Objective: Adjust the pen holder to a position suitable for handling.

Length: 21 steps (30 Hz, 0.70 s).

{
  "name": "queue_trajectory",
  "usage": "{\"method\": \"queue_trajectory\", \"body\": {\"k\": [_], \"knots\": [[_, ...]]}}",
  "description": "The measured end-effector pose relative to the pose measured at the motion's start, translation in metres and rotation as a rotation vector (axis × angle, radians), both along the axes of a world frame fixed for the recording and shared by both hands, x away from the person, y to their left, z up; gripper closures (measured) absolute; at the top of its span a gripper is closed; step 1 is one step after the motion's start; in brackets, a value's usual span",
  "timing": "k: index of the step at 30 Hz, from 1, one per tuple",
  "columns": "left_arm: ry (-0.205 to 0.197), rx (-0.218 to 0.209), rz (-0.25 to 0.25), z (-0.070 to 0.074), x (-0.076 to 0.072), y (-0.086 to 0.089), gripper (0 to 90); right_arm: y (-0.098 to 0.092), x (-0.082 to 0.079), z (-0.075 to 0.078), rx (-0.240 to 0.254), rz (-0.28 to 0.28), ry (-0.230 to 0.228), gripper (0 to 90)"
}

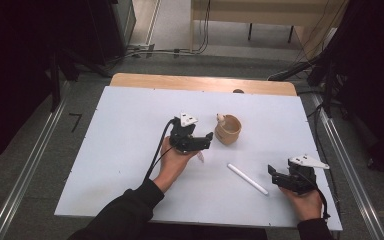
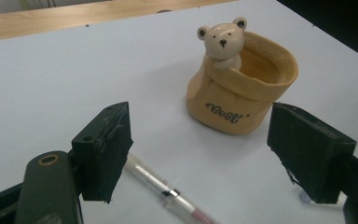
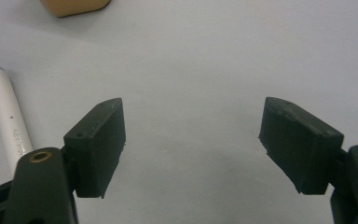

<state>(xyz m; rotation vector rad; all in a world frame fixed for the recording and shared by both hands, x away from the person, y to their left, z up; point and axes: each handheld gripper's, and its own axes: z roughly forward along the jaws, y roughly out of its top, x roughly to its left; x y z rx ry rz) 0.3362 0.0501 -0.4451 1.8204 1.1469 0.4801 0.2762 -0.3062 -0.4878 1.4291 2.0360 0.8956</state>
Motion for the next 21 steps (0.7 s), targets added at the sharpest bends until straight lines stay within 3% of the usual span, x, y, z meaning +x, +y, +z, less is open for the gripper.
{"method": "queue_trajectory", "body": {"k": [2, 11, 16, 21], "knots": [[-0.012, 0.012, 0.013, -0.002, -0.004, 0.007, 21.8, 0.0, 0.0, 0.0, -0.001, 0.001, 0.003, 21.2], [0.019, 0.003, 0.054, -0.014, -0.019, 0.039, 21.5, 0.001, 0.001, -0.001, 0.0, 0.004, 0.001, 21.2], [0.029, 0.023, 0.086, -0.019, -0.028, 0.06, 20.3, 0.0, 0.0, 0.0, 0.001, 0.004, -0.001, 21.2], [0.03, 0.004, 0.134, -0.022, -0.037, 0.083, 20.1, 0.0, 0.001, -0.001, -0.001, 0.002, 0.004, 21.3]]}}
